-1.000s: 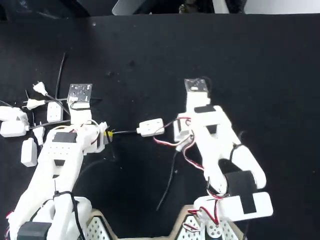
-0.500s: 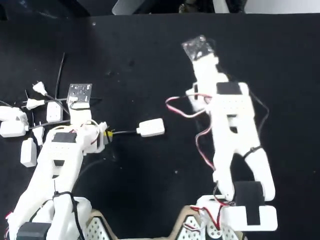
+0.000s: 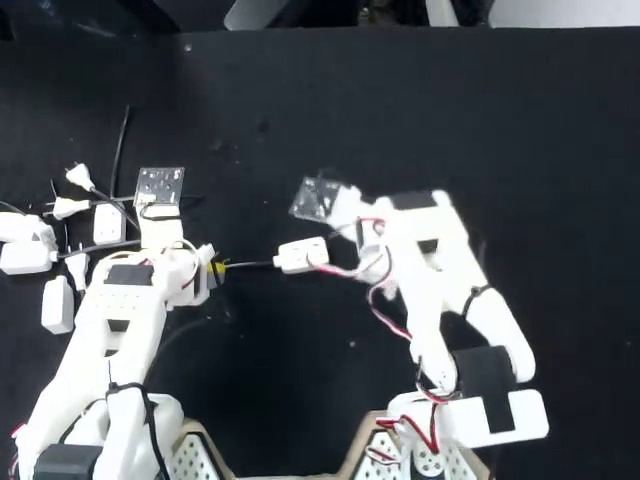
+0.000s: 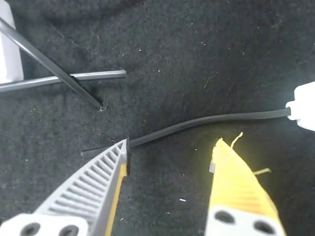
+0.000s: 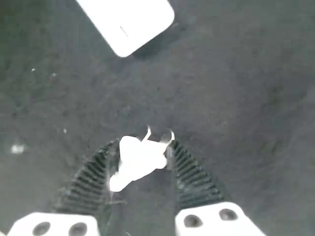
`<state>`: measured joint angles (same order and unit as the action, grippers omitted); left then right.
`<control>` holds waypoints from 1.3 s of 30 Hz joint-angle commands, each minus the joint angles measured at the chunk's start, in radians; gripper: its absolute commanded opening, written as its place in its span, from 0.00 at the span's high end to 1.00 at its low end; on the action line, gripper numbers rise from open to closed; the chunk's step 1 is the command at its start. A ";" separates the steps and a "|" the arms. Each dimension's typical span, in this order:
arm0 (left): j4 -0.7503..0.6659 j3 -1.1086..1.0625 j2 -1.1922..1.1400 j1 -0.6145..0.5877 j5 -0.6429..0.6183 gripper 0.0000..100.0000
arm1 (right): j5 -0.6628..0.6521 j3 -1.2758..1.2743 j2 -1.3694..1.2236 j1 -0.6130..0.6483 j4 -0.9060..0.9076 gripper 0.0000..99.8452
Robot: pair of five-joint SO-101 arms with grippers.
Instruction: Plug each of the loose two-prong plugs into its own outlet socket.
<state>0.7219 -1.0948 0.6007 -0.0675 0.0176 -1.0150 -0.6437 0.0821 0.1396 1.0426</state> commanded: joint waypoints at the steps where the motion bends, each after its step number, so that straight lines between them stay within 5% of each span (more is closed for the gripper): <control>1: -0.017 0.007 0.011 0.008 -0.011 0.73 | 0.210 -0.050 0.016 0.008 -0.080 0.91; 5: -0.017 0.007 0.011 0.008 -0.011 0.73 | 0.298 -0.042 0.116 0.012 -0.020 0.84; 12: -0.017 0.007 0.011 0.008 -0.011 0.73 | 0.327 -0.038 0.193 -0.074 -0.037 0.87; 17: -0.017 0.007 0.011 0.008 -0.011 0.73 | 0.473 -0.064 0.114 -0.104 -0.100 0.87; 26: -0.017 0.007 0.011 0.007 -0.011 0.73 | 0.480 -0.064 -0.082 -0.097 -0.212 0.87; 39: -0.084 -0.028 0.011 0.008 -0.011 0.73 | 0.483 -0.104 -0.050 0.054 -0.141 0.87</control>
<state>0.6559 -1.1301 0.6007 -0.0675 0.0176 -0.5393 -0.7296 0.0269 0.1488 0.8953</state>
